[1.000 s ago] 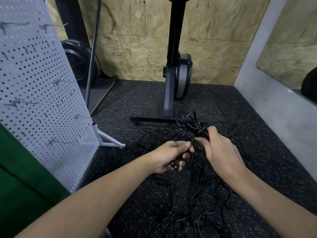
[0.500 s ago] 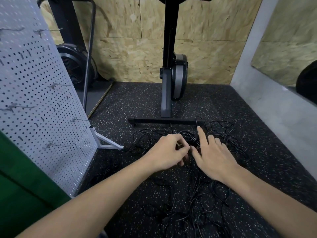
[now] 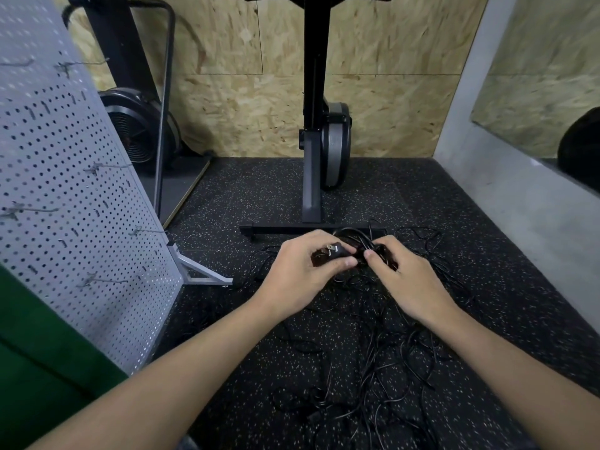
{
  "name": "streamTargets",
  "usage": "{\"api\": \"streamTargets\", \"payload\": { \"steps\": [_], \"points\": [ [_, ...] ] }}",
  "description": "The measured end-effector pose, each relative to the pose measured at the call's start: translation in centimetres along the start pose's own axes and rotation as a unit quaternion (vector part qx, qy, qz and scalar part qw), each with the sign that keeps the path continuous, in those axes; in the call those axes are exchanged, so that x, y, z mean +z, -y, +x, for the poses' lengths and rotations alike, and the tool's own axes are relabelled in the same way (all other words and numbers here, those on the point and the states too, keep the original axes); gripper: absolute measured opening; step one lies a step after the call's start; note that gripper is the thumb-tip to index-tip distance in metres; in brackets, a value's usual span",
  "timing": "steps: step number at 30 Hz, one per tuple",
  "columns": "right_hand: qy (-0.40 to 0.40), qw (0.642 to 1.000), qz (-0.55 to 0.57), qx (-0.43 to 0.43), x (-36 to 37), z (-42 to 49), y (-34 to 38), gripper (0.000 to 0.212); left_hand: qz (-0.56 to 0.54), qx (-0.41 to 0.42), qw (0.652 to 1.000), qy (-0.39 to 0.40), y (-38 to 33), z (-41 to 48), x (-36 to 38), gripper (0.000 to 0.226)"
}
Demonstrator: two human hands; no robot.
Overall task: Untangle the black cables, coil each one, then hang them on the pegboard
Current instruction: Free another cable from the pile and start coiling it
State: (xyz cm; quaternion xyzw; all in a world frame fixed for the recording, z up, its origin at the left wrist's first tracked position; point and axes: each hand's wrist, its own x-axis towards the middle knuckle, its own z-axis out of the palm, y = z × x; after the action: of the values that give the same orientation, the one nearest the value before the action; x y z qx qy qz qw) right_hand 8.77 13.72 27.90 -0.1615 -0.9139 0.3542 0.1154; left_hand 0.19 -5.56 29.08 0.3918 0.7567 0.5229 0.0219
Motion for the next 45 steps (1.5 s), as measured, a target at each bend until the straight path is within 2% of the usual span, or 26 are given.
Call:
{"api": "streamTargets", "payload": {
  "steps": [2,5,7,10,16,20,22,24,27,34,37,40,43,45],
  "points": [
    [-0.001,0.999,0.043,0.026,-0.1,0.2,-0.1,0.014,-0.076,-0.043,0.996,-0.004,-0.1,0.2,0.7,0.018],
    [0.000,0.995,0.087,0.048,0.5,0.4,-0.3,0.019,-0.205,-0.101,0.972,-0.059,-0.7,0.6,1.5,0.028],
    [-0.017,0.992,0.114,0.049,0.8,0.6,-0.4,0.021,-0.251,-0.120,0.957,-0.075,-0.9,0.7,2.0,0.021],
    [-0.043,0.987,0.146,0.053,0.6,0.5,-0.2,0.021,-0.226,-0.118,0.965,-0.066,-0.9,0.8,2.4,0.015],
    [-0.046,0.987,0.152,0.022,1.1,-0.3,0.6,0.013,-0.149,-0.162,0.971,-0.098,-1.5,1.2,2.7,0.040],
    [-0.055,0.988,0.140,-0.015,1.0,-0.9,1.2,0.012,-0.194,-0.228,0.950,-0.093,-1.8,1.8,2.1,0.052],
    [-0.064,0.988,0.134,-0.030,1.1,-1.1,1.2,0.011,-0.217,-0.274,0.935,-0.061,-2.0,2.0,1.5,0.046],
    [-0.069,0.988,0.126,-0.050,1.2,-1.2,1.3,0.013,-0.235,-0.307,0.921,-0.037,-1.9,2.2,1.0,0.029],
    [-0.058,0.990,0.103,-0.080,1.4,-1.5,1.7,0.016,-0.235,-0.328,0.913,-0.060,-1.3,2.5,0.6,0.012],
    [-0.025,0.991,0.097,-0.091,1.9,-1.8,2.1,0.015,-0.043,-0.242,0.967,-0.067,0.5,2.5,-0.1,0.016],
    [-0.002,0.991,0.087,-0.097,1.8,-1.7,2.0,0.012,-0.049,-0.228,0.971,-0.051,1.0,2.4,-0.1,0.024],
    [0.027,0.992,0.068,-0.102,1.9,-1.7,1.8,0.012,-0.039,-0.180,0.982,-0.046,1.4,2.2,-0.5,0.025],
    [0.037,0.991,0.068,-0.106,1.8,-1.3,1.6,0.012,-0.057,-0.145,0.988,-0.022,1.6,2.2,-1.0,0.011],
    [0.051,0.991,0.076,-0.101,1.6,-1.2,1.5,0.011,-0.091,-0.153,0.984,0.005,1.5,2.3,-1.5,0.010]
  ]
}}
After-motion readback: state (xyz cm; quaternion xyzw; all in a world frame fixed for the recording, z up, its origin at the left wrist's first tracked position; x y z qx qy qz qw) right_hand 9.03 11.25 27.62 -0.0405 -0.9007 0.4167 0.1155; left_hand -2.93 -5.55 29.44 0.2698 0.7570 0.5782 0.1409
